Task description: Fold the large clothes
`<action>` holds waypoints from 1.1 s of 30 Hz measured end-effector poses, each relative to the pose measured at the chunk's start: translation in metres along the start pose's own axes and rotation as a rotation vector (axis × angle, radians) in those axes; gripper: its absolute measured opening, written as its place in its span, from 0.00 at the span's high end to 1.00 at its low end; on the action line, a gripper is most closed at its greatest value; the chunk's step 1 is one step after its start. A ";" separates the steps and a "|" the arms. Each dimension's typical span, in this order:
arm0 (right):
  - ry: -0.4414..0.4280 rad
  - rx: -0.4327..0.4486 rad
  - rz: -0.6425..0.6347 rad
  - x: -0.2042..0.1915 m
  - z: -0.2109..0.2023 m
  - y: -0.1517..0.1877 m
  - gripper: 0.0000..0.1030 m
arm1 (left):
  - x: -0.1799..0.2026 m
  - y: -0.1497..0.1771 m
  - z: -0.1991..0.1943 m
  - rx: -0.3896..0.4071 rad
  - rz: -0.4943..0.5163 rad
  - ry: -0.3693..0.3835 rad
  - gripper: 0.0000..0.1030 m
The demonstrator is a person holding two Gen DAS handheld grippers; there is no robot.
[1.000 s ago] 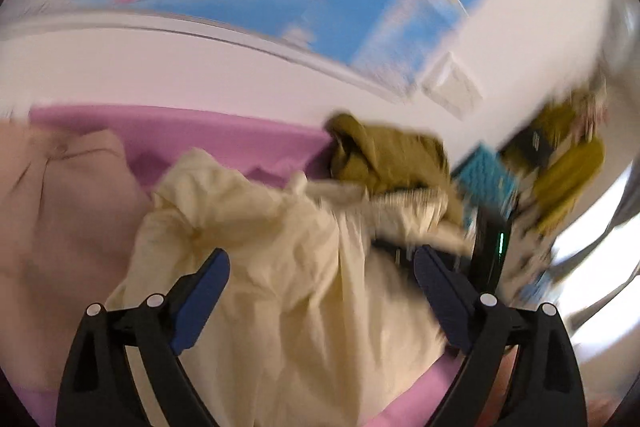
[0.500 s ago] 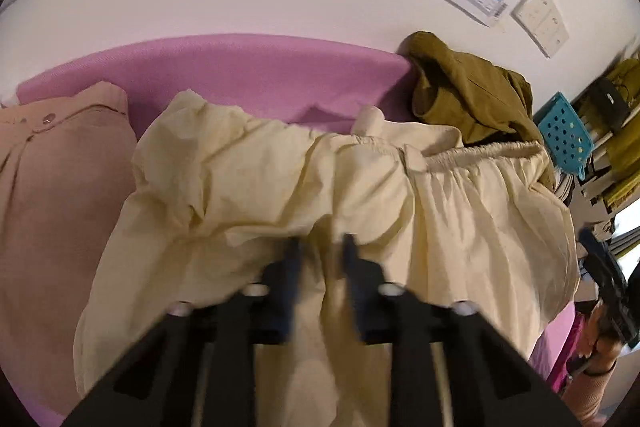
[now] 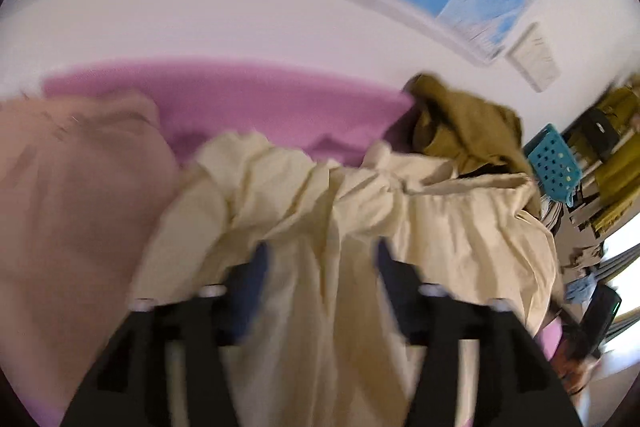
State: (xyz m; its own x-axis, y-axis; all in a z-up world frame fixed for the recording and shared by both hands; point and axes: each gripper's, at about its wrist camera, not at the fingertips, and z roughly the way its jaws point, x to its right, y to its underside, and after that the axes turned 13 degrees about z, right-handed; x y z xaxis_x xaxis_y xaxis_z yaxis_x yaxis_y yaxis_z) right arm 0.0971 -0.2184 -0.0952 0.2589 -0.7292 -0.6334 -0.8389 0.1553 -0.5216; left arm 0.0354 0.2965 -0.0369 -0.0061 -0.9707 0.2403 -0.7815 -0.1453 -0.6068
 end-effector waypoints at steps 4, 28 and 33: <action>-0.033 0.036 0.107 0.024 -0.016 -0.013 0.92 | 0.000 0.027 -0.025 0.004 0.059 -0.104 0.35; -0.043 0.047 0.018 0.018 -0.027 -0.006 0.93 | -0.008 0.116 -0.035 0.032 -0.149 0.103 0.74; -0.036 0.099 0.021 0.025 -0.047 -0.029 0.95 | -0.016 0.124 -0.036 0.003 -0.233 0.192 0.81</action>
State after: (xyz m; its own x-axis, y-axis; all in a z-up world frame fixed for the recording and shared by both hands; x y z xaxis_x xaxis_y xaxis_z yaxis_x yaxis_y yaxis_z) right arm 0.1053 -0.2726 -0.0690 0.2600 -0.7010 -0.6641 -0.7936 0.2366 -0.5605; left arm -0.0837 0.3008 -0.0881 0.0555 -0.8573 0.5118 -0.7738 -0.3608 -0.5205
